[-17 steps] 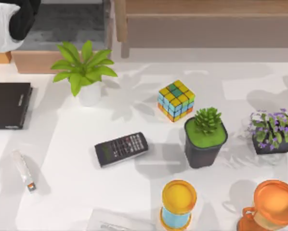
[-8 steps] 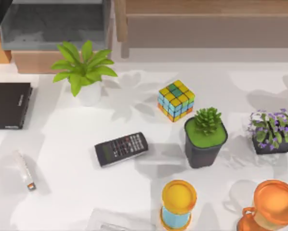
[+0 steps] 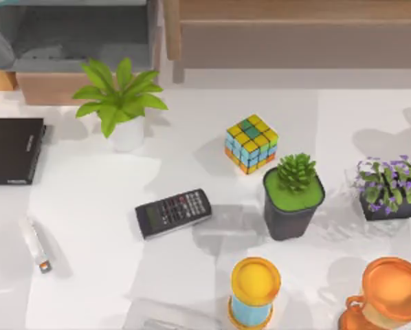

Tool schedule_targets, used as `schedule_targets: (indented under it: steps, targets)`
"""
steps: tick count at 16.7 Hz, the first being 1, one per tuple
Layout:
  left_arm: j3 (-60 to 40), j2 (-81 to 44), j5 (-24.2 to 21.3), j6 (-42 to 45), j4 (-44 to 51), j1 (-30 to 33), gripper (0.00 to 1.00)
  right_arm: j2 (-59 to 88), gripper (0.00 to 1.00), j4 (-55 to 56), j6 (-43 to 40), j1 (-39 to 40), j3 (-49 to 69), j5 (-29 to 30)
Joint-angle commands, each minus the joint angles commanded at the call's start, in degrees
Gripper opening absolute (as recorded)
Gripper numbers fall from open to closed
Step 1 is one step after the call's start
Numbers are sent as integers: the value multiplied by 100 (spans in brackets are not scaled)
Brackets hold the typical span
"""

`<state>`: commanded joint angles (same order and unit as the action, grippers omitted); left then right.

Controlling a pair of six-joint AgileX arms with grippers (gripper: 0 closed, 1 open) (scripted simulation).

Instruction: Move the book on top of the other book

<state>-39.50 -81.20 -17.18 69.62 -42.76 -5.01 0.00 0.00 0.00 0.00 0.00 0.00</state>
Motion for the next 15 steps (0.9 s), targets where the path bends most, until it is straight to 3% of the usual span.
schedule_targets:
  steps: [4,7,15]
  targets:
    - [776,-390,-240,1941,438,-734,0,0,100,0,0,0,0,0]
    - [872,-1091,-147,2800,837,-1095,0,0,100,0,0,0,0,0]
    - [812,-1424,-47,3127,1022,-1241,0,0,100,0,0,0,0,0]
